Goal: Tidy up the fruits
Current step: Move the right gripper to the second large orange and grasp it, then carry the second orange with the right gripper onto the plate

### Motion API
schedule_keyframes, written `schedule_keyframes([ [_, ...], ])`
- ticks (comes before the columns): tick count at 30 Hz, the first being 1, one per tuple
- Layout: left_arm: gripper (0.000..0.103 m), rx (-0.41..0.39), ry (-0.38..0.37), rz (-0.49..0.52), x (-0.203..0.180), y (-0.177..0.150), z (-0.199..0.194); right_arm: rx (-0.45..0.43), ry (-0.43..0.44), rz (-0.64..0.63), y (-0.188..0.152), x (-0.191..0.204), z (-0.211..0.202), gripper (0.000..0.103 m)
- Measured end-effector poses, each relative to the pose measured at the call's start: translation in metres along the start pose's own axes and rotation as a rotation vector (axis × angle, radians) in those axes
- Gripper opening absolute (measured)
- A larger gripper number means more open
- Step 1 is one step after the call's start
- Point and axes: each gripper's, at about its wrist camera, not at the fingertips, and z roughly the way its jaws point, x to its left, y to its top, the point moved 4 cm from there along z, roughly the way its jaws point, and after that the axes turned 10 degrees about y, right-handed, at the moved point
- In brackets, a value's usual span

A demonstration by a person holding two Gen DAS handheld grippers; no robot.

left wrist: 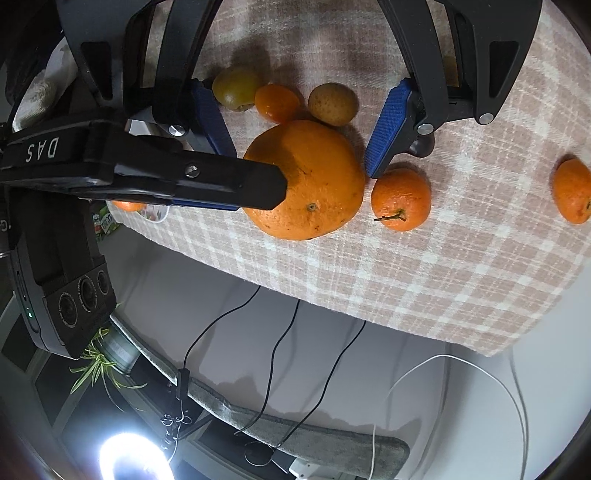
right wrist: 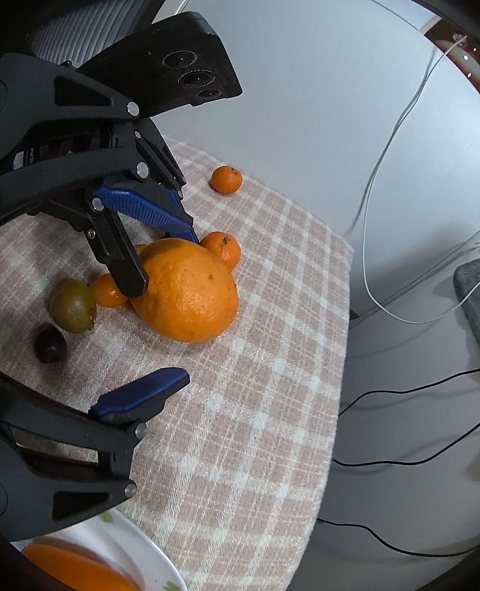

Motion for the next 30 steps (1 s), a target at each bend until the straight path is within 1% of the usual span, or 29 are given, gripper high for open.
schedule_keyframes([
  [1,0.070,0.003,-0.001,0.000,0.000,0.000,0.001,0.003,0.004,0.001,0.000,0.000,0.001,0.078],
  [3,0.069,0.005,-0.005,-0.002,0.000,-0.001,0.003,0.012,0.010,0.004,0.001,0.000,0.007,0.070],
  [8,0.069,0.000,-0.001,-0.002,0.001,0.000,0.003,0.015,0.041,0.014,0.001,0.000,0.006,0.062],
  [19,0.068,-0.007,0.003,0.001,-0.002,0.000,0.000,0.006,0.034,0.003,0.000,0.002,0.005,0.061],
  [30,0.068,-0.035,-0.008,0.029,-0.022,-0.003,-0.012,-0.030,0.030,-0.005,-0.009,0.004,-0.018,0.061],
])
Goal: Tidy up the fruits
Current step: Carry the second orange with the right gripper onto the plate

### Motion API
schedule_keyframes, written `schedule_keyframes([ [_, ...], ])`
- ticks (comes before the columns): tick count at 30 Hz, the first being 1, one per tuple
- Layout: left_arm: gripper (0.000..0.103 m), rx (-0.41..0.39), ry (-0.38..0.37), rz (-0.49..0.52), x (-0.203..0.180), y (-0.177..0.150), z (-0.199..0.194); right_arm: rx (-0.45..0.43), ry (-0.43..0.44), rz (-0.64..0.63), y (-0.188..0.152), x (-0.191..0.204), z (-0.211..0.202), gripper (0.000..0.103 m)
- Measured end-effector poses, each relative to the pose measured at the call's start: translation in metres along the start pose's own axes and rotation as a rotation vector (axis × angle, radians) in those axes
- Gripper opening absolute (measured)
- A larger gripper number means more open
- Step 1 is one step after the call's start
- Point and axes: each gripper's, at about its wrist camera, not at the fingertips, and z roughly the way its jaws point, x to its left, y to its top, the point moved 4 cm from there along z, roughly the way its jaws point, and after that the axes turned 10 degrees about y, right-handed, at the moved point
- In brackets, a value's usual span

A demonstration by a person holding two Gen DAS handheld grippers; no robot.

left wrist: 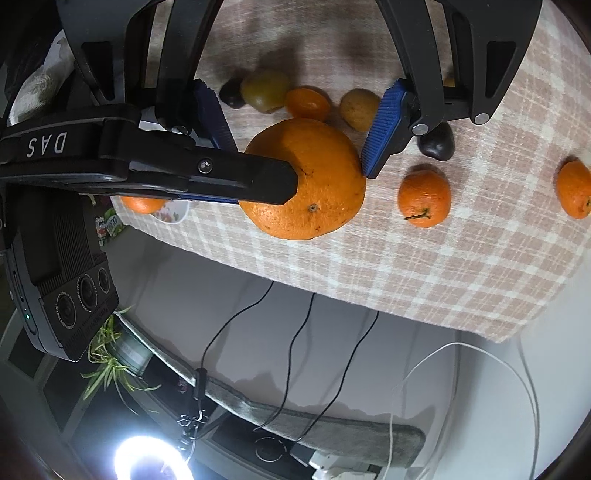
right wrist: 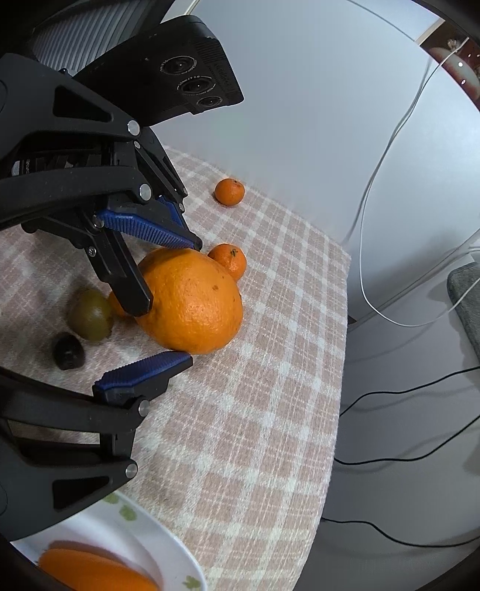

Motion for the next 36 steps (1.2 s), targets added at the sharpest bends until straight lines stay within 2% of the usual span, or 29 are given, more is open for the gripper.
schedule_keyframes([
  [11,0.068,-0.031,-0.028,0.045,-0.033,-0.005,-0.013,-0.060,-0.015,-0.009,-0.018,0.003,-0.039,0.061],
  [21,0.068,-0.032,-0.078,0.089,-0.070,-0.016,-0.017,-0.120,-0.035,0.028,-0.043,-0.010,-0.083,0.061],
  [36,0.068,0.006,-0.164,0.204,-0.133,-0.034,-0.012,-0.197,-0.090,0.103,-0.079,-0.038,-0.140,0.061],
])
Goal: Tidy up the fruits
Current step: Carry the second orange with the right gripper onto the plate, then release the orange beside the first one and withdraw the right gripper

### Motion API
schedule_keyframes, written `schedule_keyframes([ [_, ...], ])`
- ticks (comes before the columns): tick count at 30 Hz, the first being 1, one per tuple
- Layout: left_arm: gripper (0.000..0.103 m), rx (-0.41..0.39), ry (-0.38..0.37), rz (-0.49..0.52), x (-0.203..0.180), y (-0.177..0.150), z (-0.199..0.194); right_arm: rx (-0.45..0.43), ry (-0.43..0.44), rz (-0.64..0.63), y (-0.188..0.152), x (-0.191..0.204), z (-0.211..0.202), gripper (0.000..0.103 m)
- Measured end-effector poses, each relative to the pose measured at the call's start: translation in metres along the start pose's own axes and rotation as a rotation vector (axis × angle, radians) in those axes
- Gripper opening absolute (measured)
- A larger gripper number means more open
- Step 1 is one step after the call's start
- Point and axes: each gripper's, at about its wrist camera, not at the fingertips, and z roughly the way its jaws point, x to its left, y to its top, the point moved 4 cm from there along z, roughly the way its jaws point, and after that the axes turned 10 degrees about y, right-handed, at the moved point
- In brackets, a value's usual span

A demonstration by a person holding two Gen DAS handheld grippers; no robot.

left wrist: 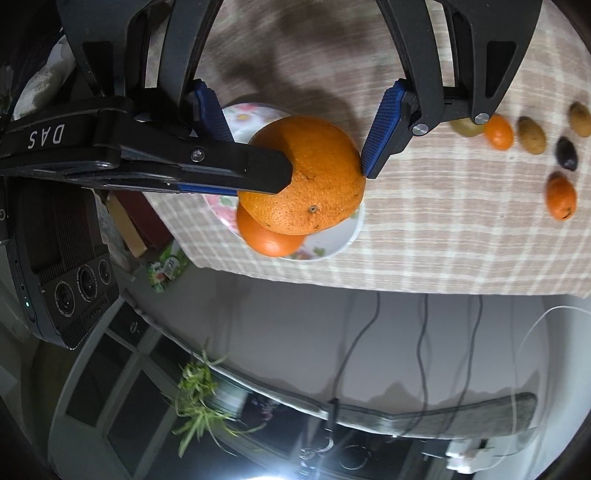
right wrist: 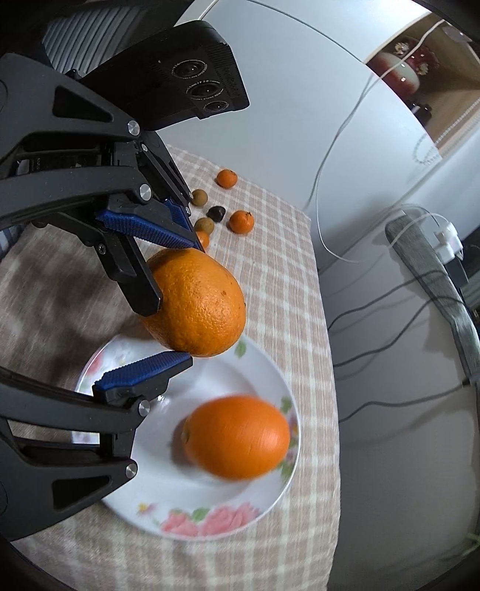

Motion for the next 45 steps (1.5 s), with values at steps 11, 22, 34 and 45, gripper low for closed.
schedule_keyframes([
  [11,0.068,0.042,-0.026,0.048,-0.026,-0.004,0.018,-0.007,-0.024,0.052,-0.007,-0.026,-0.017,0.061],
  [22,0.068,0.077,-0.038,0.065,-0.034,-0.008,0.027,-0.011,-0.049,0.044,-0.008,-0.029,-0.019,0.061],
  [34,0.068,0.095,-0.046,0.080,-0.042,-0.015,0.034,-0.025,-0.117,0.005,-0.009,-0.029,-0.026,0.061],
  [45,0.068,0.000,-0.009,0.093,-0.030,-0.003,0.005,-0.076,-0.160,-0.056,-0.005,-0.018,-0.035,0.074],
])
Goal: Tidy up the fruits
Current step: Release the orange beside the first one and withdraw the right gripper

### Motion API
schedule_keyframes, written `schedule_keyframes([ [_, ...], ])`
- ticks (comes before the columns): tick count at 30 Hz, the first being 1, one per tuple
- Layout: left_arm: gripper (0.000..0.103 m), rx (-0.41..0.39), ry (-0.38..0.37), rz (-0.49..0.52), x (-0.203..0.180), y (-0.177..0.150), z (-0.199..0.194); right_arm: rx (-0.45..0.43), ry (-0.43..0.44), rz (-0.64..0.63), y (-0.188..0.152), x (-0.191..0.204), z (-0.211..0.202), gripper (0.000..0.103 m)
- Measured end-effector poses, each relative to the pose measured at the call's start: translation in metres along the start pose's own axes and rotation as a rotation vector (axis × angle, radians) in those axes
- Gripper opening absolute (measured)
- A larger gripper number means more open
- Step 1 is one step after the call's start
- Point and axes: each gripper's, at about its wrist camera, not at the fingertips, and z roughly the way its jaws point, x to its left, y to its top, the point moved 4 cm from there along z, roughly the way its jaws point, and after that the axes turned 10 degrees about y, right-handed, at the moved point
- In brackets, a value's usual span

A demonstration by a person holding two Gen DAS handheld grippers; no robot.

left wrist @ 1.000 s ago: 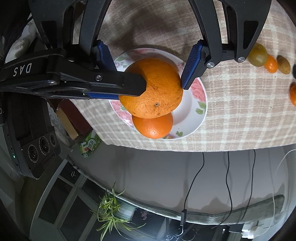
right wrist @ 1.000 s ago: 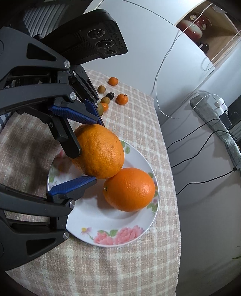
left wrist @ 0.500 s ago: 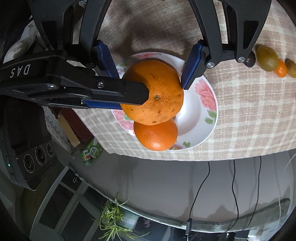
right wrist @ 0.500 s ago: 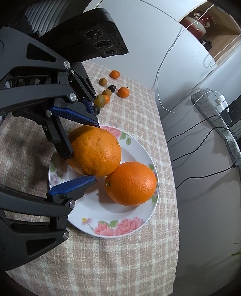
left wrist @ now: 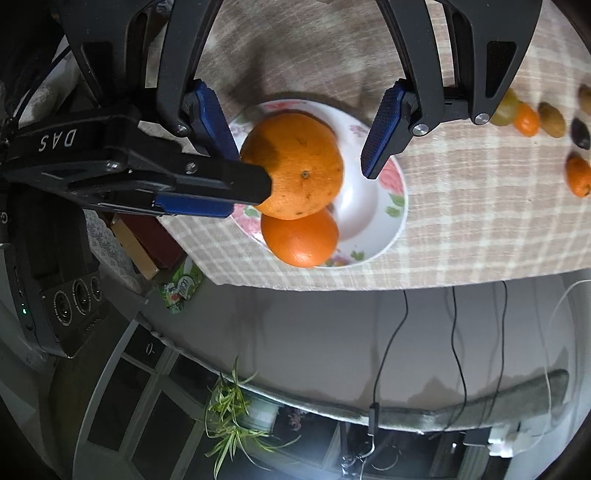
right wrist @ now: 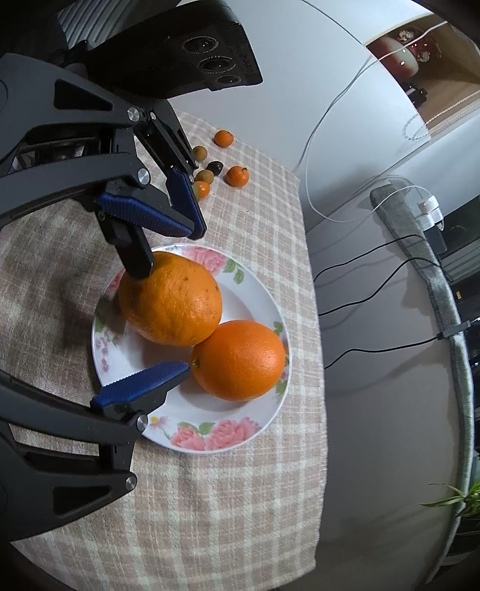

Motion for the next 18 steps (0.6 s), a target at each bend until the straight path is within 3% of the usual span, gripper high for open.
schedule_keyframes([
  [9,0.068,-0.018,0.044,-0.001,0.018,-0.010,-0.014,-0.037,-0.011,-0.059,0.003,0.016,-0.004,0.074],
  [18,0.068,-0.039,0.151,-0.033,0.063,-0.028,-0.037,-0.064,0.018,-0.134,0.002,0.040,0.001,0.074],
])
